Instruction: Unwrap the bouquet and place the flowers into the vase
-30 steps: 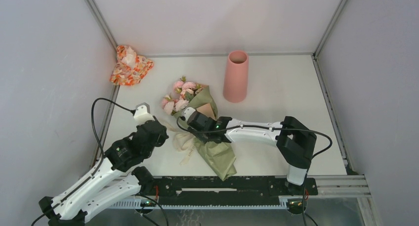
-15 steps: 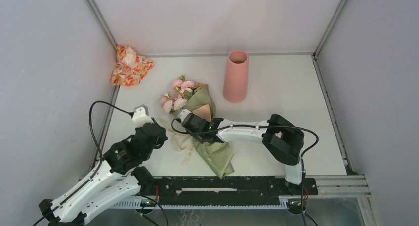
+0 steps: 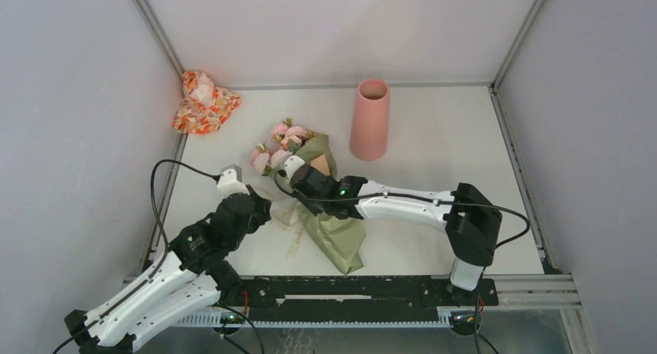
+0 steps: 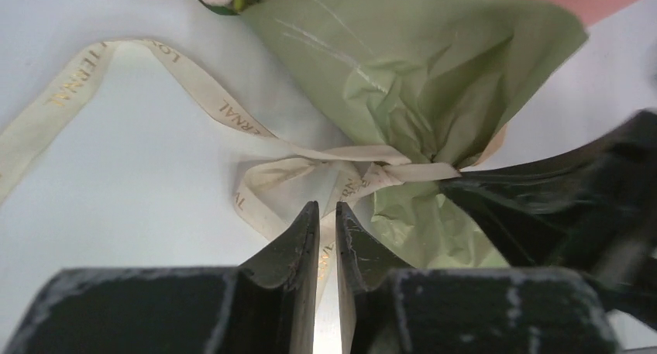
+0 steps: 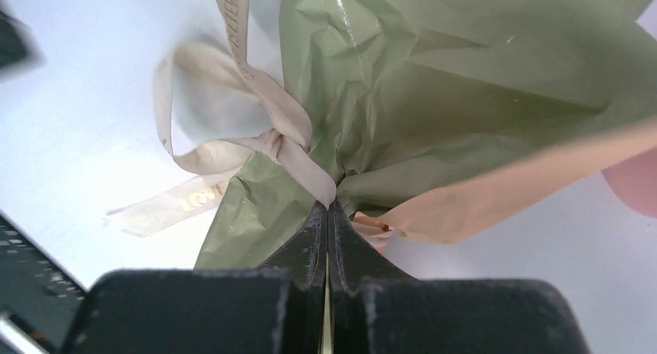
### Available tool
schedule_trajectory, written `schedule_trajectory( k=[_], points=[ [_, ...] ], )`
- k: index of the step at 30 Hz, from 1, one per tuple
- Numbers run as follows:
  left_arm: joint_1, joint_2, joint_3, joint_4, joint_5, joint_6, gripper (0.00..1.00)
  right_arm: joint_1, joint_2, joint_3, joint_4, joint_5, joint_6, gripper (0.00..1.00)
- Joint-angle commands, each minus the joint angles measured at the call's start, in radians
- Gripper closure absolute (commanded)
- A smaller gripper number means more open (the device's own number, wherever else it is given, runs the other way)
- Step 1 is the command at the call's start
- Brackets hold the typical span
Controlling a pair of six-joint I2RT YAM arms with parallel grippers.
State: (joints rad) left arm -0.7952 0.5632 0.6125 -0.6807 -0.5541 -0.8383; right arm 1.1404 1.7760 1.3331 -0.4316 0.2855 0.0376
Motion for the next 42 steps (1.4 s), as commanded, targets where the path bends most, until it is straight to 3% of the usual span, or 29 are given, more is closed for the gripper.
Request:
schedule_trajectory(
  k=[1,5,13,25,42],
  points=[
    [0.005,0.017,-0.035,0.134,0.074,0.034,0.81,-0.006,-0.105,0.059,0.014,-0.059,0.062,1.0],
    [0.004,0.021,-0.064,0.195,0.123,0.044,0.8,-0.029,-0.135,0.06,0.005,-0.113,0.108,1.0],
    [0.005,-0.008,-0.141,0.322,0.176,0.049,0.64,-0.107,-0.166,0.028,0.039,-0.314,0.204,1.0],
    [0.004,0.104,-0.154,0.515,0.253,0.004,0.63,-0.108,-0.165,0.009,0.064,-0.344,0.238,1.0],
    [0.006,0.258,-0.097,0.552,0.197,0.131,0.68,-0.103,-0.235,-0.018,0.074,-0.376,0.248,1.0]
  ],
)
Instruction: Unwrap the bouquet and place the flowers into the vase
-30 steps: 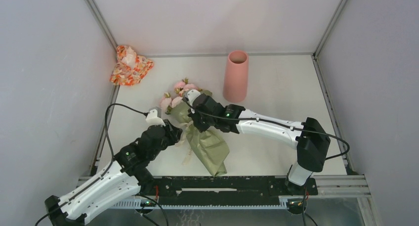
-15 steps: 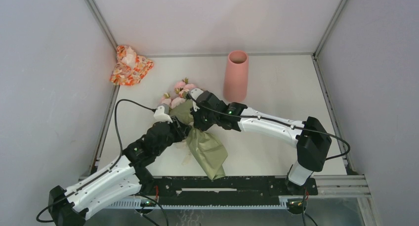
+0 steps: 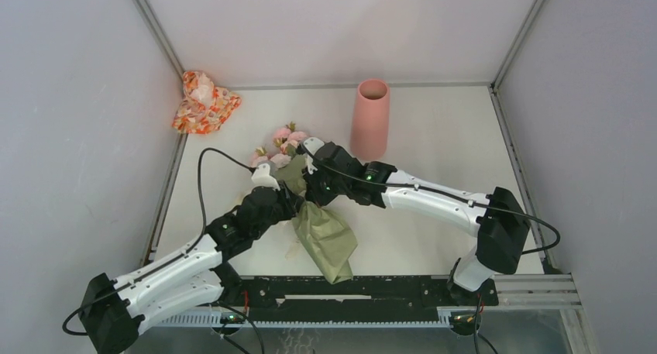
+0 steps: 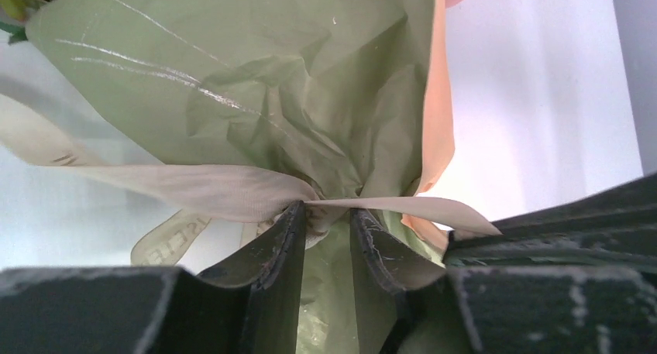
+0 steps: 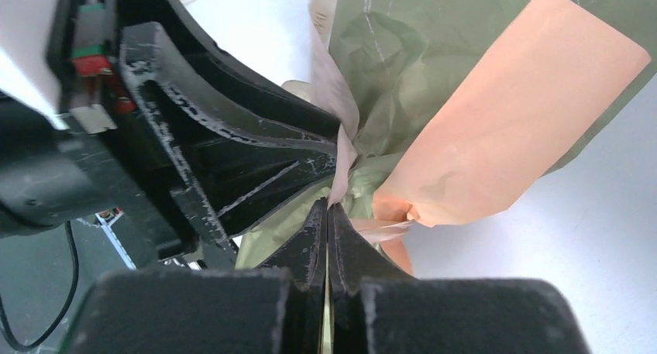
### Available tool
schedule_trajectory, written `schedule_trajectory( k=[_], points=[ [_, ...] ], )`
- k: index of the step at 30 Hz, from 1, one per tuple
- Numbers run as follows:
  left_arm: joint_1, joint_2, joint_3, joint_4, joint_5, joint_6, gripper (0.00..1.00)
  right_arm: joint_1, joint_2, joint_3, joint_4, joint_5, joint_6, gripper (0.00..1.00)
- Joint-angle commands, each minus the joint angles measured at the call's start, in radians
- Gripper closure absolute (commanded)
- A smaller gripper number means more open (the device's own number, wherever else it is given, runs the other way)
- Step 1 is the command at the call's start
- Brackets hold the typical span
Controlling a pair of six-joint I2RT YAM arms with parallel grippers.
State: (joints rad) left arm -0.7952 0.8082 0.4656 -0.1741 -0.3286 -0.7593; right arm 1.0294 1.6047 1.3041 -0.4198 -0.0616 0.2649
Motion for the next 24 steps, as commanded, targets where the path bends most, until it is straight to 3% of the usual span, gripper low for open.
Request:
schedule_trajectory(
  k=[1,7,14,24],
  points=[
    [0.007,0.016,0.057,0.045,-0.04,0.062,0.68,0.008,-0.064,0.012,0.06,-0.035,0.021,1.0],
    [0.006,0.06,0.131,0.054,-0.082,0.117,0.67,0.021,-0.079,0.006,0.058,-0.029,0.026,1.0],
    [0.03,0.157,0.322,0.011,-0.158,0.137,0.65,0.042,-0.124,-0.007,0.035,-0.013,0.037,1.0],
    [0.101,0.23,0.528,-0.032,-0.135,0.203,0.66,0.053,-0.213,-0.15,0.021,0.084,0.076,1.0]
  ],
)
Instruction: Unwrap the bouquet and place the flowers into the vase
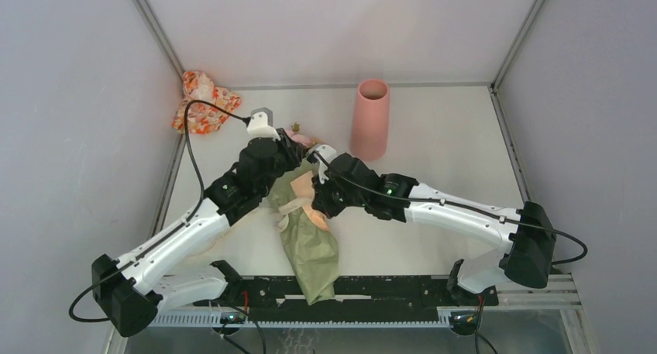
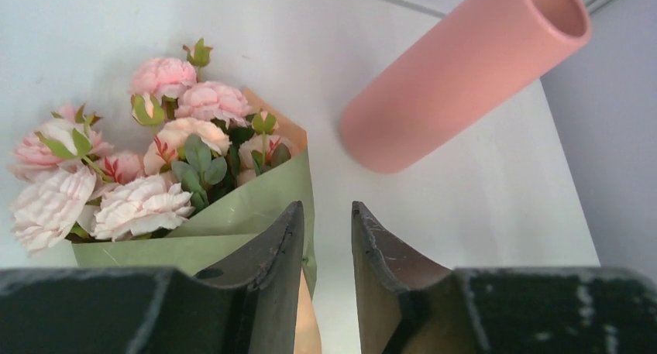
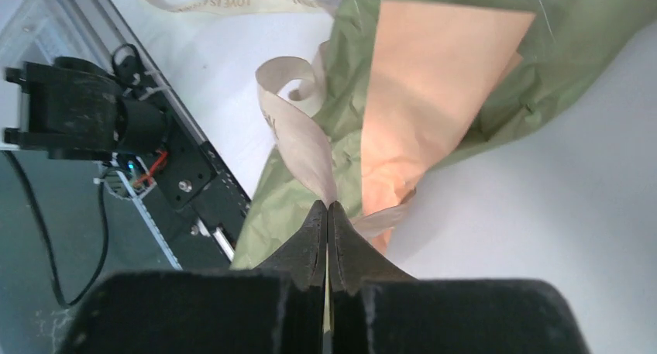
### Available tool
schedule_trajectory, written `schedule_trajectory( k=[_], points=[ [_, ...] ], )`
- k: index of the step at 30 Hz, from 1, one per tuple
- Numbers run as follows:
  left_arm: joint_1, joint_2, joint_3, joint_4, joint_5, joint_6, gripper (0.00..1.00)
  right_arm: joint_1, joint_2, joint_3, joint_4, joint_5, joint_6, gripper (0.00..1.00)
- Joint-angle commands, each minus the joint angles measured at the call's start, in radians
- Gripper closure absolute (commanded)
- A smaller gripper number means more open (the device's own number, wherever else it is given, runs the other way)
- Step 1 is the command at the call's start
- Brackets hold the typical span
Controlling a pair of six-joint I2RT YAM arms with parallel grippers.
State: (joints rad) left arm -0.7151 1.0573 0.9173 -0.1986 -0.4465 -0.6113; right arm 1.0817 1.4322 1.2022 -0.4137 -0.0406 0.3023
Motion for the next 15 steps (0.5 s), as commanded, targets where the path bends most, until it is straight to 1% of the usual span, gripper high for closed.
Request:
schedule_trajectory(
  k=[1,5,8,10,13,14,15],
  points=[
    [0.028,-0.027,0.092,-0.012,-0.017,0.062,0.66,-0.002,-0.043,-0.064,0.014,0.072,0.043,1.0],
    [0.051,-0.06,0.179,-0.069,-0.015,0.1,0.65,-0.011,-0.049,-0.102,-0.001,0.117,0.052,1.0],
    [0.052,-0.089,0.233,-0.155,-0.026,0.097,0.65,-0.028,-0.062,-0.113,-0.039,0.193,0.055,1.0],
    [0.052,-0.123,0.235,-0.205,-0.032,0.08,0.65,-0.052,-0.059,-0.132,-0.069,0.253,0.062,1.0],
    [0.051,-0.198,0.199,-0.266,-0.053,0.058,0.65,-0.109,-0.007,-0.134,-0.137,0.311,0.085,0.93],
    [0.051,-0.227,0.184,-0.29,-0.075,0.05,0.65,-0.116,0.006,-0.134,-0.148,0.329,0.087,0.88],
    [0.051,-0.257,0.177,-0.32,-0.094,0.041,0.65,-0.113,0.011,-0.132,-0.15,0.353,0.08,0.8]
  ],
)
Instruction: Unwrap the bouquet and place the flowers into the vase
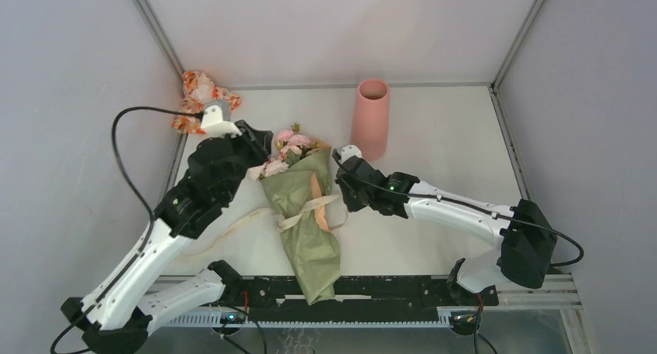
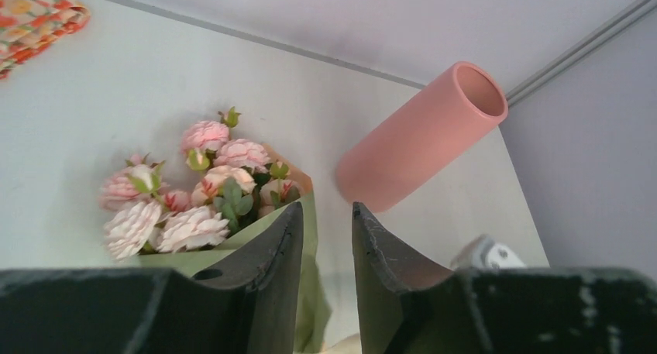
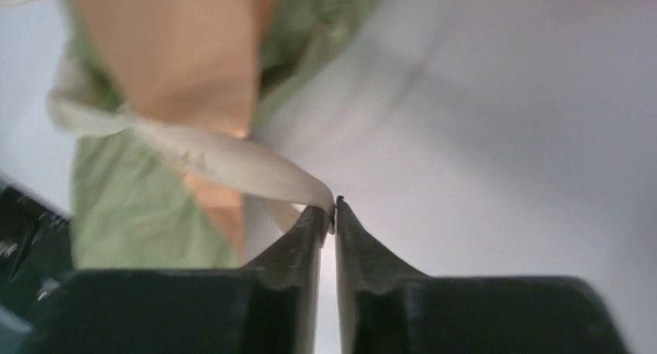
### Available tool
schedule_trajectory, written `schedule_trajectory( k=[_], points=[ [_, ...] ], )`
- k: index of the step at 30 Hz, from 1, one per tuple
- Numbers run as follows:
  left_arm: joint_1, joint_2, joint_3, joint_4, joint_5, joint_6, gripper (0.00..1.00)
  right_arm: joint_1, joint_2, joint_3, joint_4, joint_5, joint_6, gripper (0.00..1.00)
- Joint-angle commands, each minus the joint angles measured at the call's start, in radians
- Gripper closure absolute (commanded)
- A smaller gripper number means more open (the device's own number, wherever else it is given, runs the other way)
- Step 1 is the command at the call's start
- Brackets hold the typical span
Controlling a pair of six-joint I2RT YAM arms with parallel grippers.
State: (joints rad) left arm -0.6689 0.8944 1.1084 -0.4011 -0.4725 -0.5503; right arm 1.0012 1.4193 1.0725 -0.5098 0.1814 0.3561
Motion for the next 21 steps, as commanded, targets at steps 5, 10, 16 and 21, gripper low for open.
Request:
schedule_trajectory(
  k=[5,10,16,21],
  points=[
    [0.005,-0.229,0.014,-0.3,-0.183,-0.065,0.62,0.035,0.04,0.092,-0.045,0.203,-0.054,0.55],
    [0.006,-0.331,0.051,-0.415,-0.269,-0.086,0.55,0.131,0.118,0.256,-0.033,0.173,-0.146,0.53],
    [0.005,-0.377,0.078,-0.52,-0.311,-0.11,0.53,0.231,0.249,0.423,-0.048,0.079,-0.269,0.53],
    [0.006,-0.41,0.079,-0.545,-0.322,-0.114,0.52,0.263,0.391,0.5,-0.058,0.041,-0.343,0.53]
  ],
)
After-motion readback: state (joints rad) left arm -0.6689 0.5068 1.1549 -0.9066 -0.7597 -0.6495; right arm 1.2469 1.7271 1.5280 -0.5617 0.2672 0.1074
